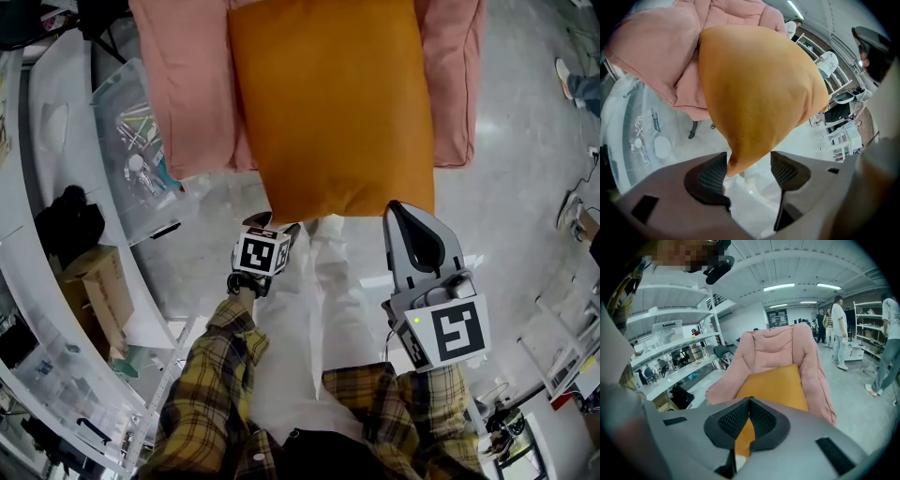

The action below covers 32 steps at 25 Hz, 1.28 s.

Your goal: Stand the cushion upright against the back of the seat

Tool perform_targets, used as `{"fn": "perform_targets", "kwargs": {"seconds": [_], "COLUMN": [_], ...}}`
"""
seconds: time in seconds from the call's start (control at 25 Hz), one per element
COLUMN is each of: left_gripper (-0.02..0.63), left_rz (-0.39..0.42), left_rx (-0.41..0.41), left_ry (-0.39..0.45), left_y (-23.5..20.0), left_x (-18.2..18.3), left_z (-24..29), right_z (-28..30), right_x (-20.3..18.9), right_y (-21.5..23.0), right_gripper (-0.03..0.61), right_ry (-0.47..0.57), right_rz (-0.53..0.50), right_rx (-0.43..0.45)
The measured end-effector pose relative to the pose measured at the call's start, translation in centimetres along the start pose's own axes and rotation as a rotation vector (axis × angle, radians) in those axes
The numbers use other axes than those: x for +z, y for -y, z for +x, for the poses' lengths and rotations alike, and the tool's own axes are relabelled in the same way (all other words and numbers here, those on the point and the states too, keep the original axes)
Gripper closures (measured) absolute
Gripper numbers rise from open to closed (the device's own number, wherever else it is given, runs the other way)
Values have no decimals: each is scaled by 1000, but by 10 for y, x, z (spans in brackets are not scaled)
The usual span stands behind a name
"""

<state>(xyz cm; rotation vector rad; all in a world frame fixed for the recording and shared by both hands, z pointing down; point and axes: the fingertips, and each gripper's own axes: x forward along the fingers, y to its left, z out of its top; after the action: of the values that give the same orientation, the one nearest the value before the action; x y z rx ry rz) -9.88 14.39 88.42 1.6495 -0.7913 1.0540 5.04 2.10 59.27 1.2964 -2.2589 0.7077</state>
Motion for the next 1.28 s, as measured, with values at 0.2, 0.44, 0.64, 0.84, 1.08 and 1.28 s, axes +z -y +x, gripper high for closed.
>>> {"fn": "perform_targets", "kwargs": {"seconds": [0.2,0.44,0.64,0.84,1.08,1.28], "left_gripper": [444,568,588,591,592,594], "left_rz": [3,54,35,17,-62,-74], "left_rx": [36,53,49,42,-22,-45], "left_ry": [-32,-10,17,29,60,77], "left_y": [-5,-3,0,6,19,33], "left_x": [-4,4,8,10,17,34], "left_z": [5,1,-6,-25,-68,-116], "right_z": [1,0,0,-8,-23,-47], "right_x": [-4,-9,-6,0,23,58], "right_y": [-2,-3,-3,-6,-16,-21], "right_gripper": [561,561,561,561,561,561], "right_ry": [-13,-18,-16,-8,24,64], "right_rz": [21,17,11,15,7,-20], "right_rx": [8,13,13,10,34,26]}}
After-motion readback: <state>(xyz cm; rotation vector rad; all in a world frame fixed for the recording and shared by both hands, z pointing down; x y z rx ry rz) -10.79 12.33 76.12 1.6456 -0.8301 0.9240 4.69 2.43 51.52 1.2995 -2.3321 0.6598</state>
